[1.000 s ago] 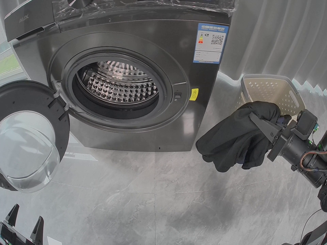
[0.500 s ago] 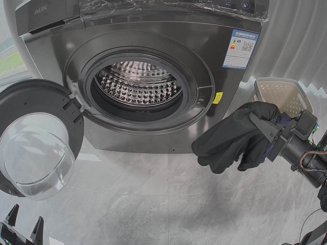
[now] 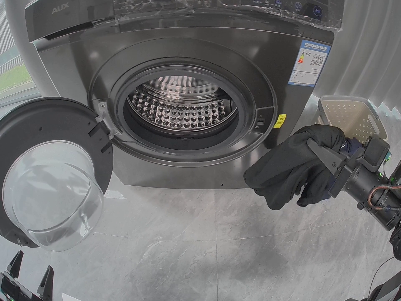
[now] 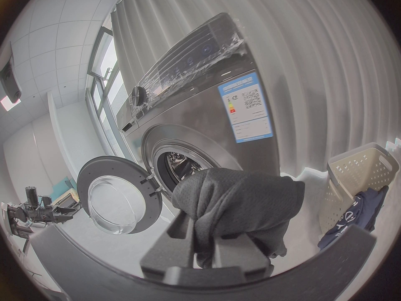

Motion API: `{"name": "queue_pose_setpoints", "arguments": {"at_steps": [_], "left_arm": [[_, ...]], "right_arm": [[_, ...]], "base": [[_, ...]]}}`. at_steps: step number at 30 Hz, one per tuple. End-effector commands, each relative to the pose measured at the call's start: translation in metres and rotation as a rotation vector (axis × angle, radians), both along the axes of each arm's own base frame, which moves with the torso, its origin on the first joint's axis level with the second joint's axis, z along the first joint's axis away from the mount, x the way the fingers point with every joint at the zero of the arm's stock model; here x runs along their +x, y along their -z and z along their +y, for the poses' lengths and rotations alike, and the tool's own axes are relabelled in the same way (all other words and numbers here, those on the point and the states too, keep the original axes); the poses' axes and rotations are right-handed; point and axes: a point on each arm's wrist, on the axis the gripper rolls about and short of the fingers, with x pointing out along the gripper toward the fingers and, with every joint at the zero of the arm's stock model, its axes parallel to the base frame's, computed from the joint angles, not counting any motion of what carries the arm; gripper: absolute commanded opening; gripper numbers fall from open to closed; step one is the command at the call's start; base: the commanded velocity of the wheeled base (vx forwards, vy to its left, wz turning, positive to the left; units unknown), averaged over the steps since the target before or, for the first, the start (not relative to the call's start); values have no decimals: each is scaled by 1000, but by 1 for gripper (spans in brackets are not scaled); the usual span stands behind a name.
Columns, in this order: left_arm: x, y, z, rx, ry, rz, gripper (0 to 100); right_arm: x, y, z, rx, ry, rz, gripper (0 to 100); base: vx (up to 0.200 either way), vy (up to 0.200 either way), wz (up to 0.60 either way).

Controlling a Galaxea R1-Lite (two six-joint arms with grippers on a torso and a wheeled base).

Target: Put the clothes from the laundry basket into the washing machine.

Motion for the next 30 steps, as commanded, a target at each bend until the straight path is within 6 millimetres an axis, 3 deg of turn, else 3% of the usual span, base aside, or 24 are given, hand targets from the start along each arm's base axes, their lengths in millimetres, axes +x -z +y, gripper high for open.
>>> {"name": "queue_pose_setpoints", "arguments": {"at_steps": [1, 13, 19, 30], "left_arm": [[0, 5, 0, 0, -1, 7, 100], [0, 5, 0, 0, -1, 6, 100], [0, 5, 0, 0, -1, 7, 100], [0, 5, 0, 0, -1, 6, 100]], "right_arm": [[0, 0, 0, 0, -1, 0, 0], [0, 1, 0, -1, -1, 1, 0], [0, 1, 0, -2, -3, 3, 0], [-2, 2, 1, -5, -13, 6, 0]], "base": [[0, 0, 0], [0, 0, 0], [200, 0, 0], [0, 0, 0]]}}
